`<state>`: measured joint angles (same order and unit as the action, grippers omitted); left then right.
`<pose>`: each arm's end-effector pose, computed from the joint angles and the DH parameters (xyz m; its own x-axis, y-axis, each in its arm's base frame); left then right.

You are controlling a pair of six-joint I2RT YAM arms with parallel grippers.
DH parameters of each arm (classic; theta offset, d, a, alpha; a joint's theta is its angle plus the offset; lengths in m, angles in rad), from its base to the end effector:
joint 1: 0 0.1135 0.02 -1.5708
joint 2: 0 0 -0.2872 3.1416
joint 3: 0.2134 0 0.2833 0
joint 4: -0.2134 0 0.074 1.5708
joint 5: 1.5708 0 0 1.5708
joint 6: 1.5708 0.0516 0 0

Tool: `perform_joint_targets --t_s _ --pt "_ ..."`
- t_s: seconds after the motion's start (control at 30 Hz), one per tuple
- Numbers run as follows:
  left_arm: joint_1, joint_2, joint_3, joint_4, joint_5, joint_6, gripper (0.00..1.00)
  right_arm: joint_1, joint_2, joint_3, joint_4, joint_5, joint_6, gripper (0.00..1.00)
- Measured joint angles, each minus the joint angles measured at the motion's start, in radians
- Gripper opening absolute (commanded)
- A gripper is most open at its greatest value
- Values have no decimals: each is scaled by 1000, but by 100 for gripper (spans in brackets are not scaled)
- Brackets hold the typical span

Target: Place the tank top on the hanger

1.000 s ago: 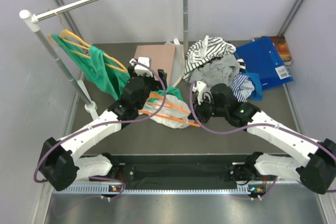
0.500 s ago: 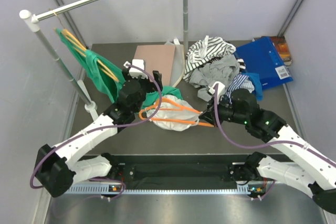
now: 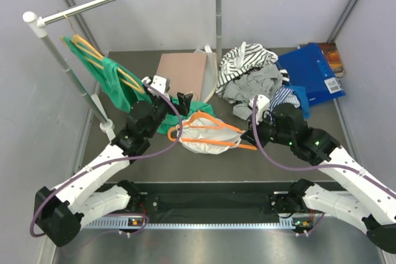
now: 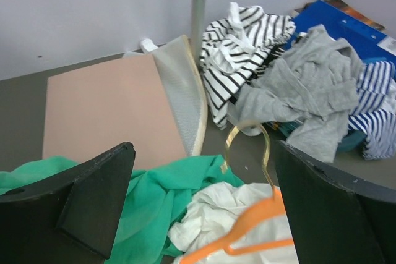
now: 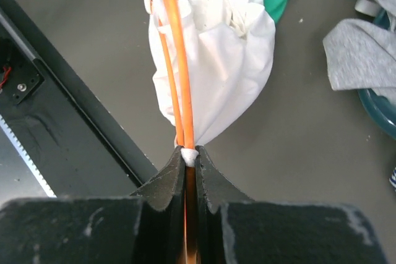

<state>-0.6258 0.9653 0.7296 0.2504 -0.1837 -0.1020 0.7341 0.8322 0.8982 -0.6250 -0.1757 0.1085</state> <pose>0.2199 -0.1473 0.3452 -0.0317 -0.1006 -0.9944 0.4269 0.8983 -0.1045 0.1460 0.1439 0.3378 -0.4748 -0.2848 -0.8328 -0.7225 0.6665 0.1840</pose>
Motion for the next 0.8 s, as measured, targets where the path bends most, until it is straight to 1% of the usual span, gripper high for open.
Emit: perform_joint_targets --t_s 0.13,0.27,0.57,0.8 --pt "3 -10 3 -24 87 0 99 -54 21 0 -12 -13 4 0" --pt "3 -14 10 -51 127 -3 99 -111 30 0 -11 -50 4 0" --pt "4 -9 23 -96 15 -3 99 -137 17 0 -12 -110 -3 0" --pt "10 24 24 -86 -22 -3 99 -137 0 0 -12 -142 -5 0"
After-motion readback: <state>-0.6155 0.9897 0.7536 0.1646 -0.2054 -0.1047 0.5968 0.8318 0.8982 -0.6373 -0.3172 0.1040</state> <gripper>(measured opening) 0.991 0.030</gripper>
